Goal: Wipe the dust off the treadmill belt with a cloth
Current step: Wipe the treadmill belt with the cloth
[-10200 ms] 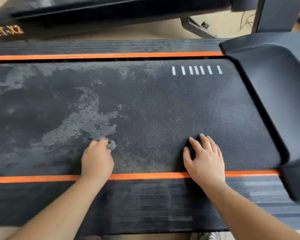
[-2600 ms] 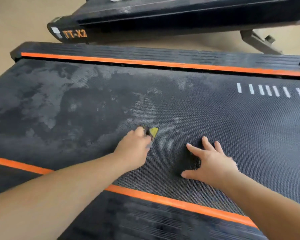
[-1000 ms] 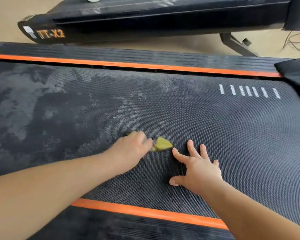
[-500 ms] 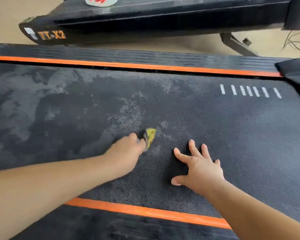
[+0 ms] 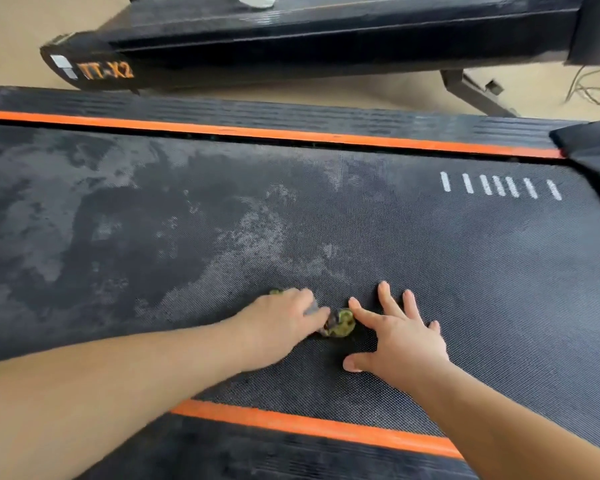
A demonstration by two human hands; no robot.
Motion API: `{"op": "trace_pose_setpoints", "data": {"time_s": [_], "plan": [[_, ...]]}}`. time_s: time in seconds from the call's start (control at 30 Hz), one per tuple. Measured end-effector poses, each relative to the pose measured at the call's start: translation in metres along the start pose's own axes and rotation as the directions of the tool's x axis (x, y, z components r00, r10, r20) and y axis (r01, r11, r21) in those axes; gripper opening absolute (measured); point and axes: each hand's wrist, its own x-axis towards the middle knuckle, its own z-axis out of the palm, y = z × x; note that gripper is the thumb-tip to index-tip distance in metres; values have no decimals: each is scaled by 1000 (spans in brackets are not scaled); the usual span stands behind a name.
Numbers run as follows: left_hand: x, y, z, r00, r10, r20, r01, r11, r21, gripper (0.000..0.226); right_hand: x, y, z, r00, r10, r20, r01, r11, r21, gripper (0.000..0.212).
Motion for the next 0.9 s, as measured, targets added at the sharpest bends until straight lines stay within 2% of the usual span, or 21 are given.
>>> {"op": "trace_pose_setpoints", "data": {"time_s": [0.03, 0.1, 0.13, 0.2, 0.27, 0.33, 0.4, 0.47, 0.5, 0.53, 0.6, 0.67, 0.73, 0.8, 0.9], "plan": [[8, -16, -2, 992, -122, -41, 122, 993, -1, 44, 0, 0, 0, 1000, -4, -3, 4, 1000, -1, 104], [18, -37, -10, 927, -359, -107, 358, 933, -29, 35, 1, 0, -1, 1000, -5, -9, 5, 1000, 7, 104], [20, -34, -12, 914, -394, -102, 391, 919, -48, 33, 0, 0, -2, 1000, -4, -4, 4, 1000, 4, 104], [16, 2, -10, 954, -293, -59, 287, 954, -89, 28, 0, 0, 0, 1000, -3, -4, 3, 1000, 7, 105], [1, 43, -8, 998, -65, -3, 64, 993, -94, 25, 0, 0, 1, 1000, 2, -12, -1, 1000, 23, 105], [6, 36, -5, 999, 29, -14, -29, 998, -61, 24, 0, 0, 0, 1000, 2, -12, -2, 1000, 13, 104], [20, 0, -8, 989, -132, -73, 131, 991, -16, 27, -1, 0, 0, 1000, -1, -14, 1, 1000, 11, 103], [27, -35, -10, 924, -365, -115, 365, 931, -24, 35, -1, 1, 1, 1000, -4, -19, 4, 1000, 13, 104], [27, -41, -9, 900, -424, -101, 422, 906, -36, 43, -1, 1, 1, 1000, -3, -21, 3, 1000, 13, 104], [26, -37, -6, 900, -426, -93, 425, 905, -37, 53, -1, 1, 2, 1000, -2, -21, 2, 1000, 13, 105], [21, -12, -1, 952, -295, -85, 287, 953, -92, 64, 0, 2, 2, 1000, 3, -21, -2, 1000, 18, 105], [20, 10, 3, 992, -103, -71, 85, 971, -226, 67, 1, 1, 1, 1000, 6, -21, -6, 1000, 16, 104], [29, 9, 5, 994, -7, -106, -16, 977, -213, 59, 1, -1, 1, 1000, 7, -24, -7, 1000, 13, 103], [36, -17, 5, 981, -24, -192, -7, 987, -161, 37, 2, 0, 1, 1000, 6, -27, -5, 1000, 13, 103], [37, -55, -1, 945, -265, -193, 243, 961, -130, 20, 0, 1, 1, 1000, -1, -13, 2, 1000, 6, 104]]}}
